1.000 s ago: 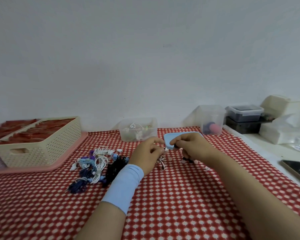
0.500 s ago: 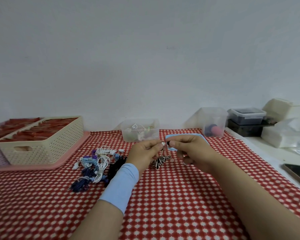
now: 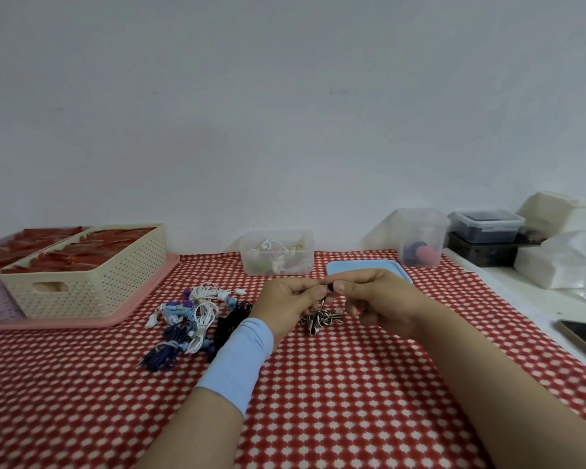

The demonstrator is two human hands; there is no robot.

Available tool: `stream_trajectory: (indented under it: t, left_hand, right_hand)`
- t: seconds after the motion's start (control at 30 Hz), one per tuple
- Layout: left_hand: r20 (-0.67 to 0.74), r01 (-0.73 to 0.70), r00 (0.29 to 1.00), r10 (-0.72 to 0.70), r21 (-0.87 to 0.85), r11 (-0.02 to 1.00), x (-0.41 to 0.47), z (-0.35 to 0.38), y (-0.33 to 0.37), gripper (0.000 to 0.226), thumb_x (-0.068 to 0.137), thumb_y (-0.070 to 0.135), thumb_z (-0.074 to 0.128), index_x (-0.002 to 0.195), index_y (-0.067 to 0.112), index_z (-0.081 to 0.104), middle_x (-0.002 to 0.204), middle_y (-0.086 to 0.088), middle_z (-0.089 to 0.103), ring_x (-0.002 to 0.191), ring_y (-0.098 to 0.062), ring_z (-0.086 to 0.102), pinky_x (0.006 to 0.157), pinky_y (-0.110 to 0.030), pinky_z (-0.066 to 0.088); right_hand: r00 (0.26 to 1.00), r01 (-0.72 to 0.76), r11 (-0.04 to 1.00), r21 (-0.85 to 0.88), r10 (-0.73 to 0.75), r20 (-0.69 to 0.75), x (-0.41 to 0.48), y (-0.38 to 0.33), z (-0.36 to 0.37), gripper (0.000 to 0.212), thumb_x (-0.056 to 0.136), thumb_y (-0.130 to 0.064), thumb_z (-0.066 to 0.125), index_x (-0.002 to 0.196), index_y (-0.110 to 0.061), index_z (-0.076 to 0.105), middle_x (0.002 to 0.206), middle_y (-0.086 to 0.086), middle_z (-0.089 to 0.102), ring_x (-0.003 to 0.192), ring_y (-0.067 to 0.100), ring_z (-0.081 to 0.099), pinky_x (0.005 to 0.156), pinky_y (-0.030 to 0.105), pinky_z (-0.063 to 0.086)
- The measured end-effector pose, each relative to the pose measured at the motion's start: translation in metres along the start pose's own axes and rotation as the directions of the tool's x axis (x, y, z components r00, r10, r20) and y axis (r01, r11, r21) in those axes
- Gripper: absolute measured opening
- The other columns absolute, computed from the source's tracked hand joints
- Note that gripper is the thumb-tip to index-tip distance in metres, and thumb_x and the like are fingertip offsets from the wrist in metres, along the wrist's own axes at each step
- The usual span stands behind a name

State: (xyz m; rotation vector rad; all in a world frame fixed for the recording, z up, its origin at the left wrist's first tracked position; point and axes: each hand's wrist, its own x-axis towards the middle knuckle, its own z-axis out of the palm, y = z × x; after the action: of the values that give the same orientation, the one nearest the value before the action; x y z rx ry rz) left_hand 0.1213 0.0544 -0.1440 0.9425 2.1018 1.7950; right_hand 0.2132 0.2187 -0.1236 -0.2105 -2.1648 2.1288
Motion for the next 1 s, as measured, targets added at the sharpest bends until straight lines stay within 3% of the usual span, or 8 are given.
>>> stream_trajectory:
  t: [0.2, 0.33, 0.73, 1.0]
  left_hand:
    - [0.036, 0.018, 0.999, -0.017, -0.041, 0.999, 0.0002, 0.0002, -0.0043, 0.01, 0.089, 0.016, 0.07, 0.092, 0.015, 0.079, 0.08, -0.005, 0.074, 0.069, -0.01, 0.061, 0.074, -0.028, 0.051]
    - [0.045, 0.037, 0.998, -0.033, -0.091, 0.995, -0.0003, 0.0017, -0.0058, 0.009, 0.09, 0.012, 0.069, 0.092, 0.011, 0.078, 0.072, 0.001, 0.071, 0.066, -0.008, 0.059, 0.072, -0.026, 0.051]
    - [0.011, 0.007, 1.0, -0.005, -0.156, 0.988, -0.0005, 0.0076, -0.0031, 0.014, 0.091, 0.013, 0.067, 0.087, 0.02, 0.079, 0.073, 0.001, 0.071, 0.069, -0.011, 0.059, 0.075, -0.03, 0.052]
    - [0.033, 0.011, 0.999, -0.007, -0.137, 0.991, -0.0031, 0.0061, -0.0026, 0.01, 0.09, 0.011, 0.068, 0.095, 0.011, 0.077, 0.072, 0.007, 0.072, 0.067, -0.004, 0.062, 0.075, -0.027, 0.053]
  right_hand:
    - [0.999, -0.006, 1.0, 0.015, 0.005, 0.054, -0.002, 0.0006, -0.0018, 0.02, 0.093, -0.008, 0.063, 0.106, -0.009, 0.078, 0.081, 0.006, 0.072, 0.055, 0.013, 0.052, 0.04, 0.019, 0.032]
    - [0.998, -0.003, 1.0, 0.017, 0.002, 0.06, -0.0023, 0.0013, -0.0017, 0.021, 0.093, -0.007, 0.062, 0.107, -0.009, 0.077, 0.086, 0.008, 0.073, 0.056, 0.013, 0.057, 0.041, 0.02, 0.037]
    - [0.999, 0.015, 0.996, 0.092, -0.02, 0.05, -0.0044, -0.0009, -0.0035, 0.022, 0.091, -0.014, 0.064, 0.107, -0.007, 0.076, 0.093, 0.012, 0.073, 0.071, 0.019, 0.068, 0.046, 0.026, 0.054]
    - [0.998, -0.008, 0.997, 0.074, 0.003, 0.07, -0.0049, -0.0017, -0.0038, 0.02, 0.091, -0.01, 0.063, 0.106, -0.007, 0.077, 0.092, 0.012, 0.073, 0.07, 0.019, 0.069, 0.047, 0.029, 0.057]
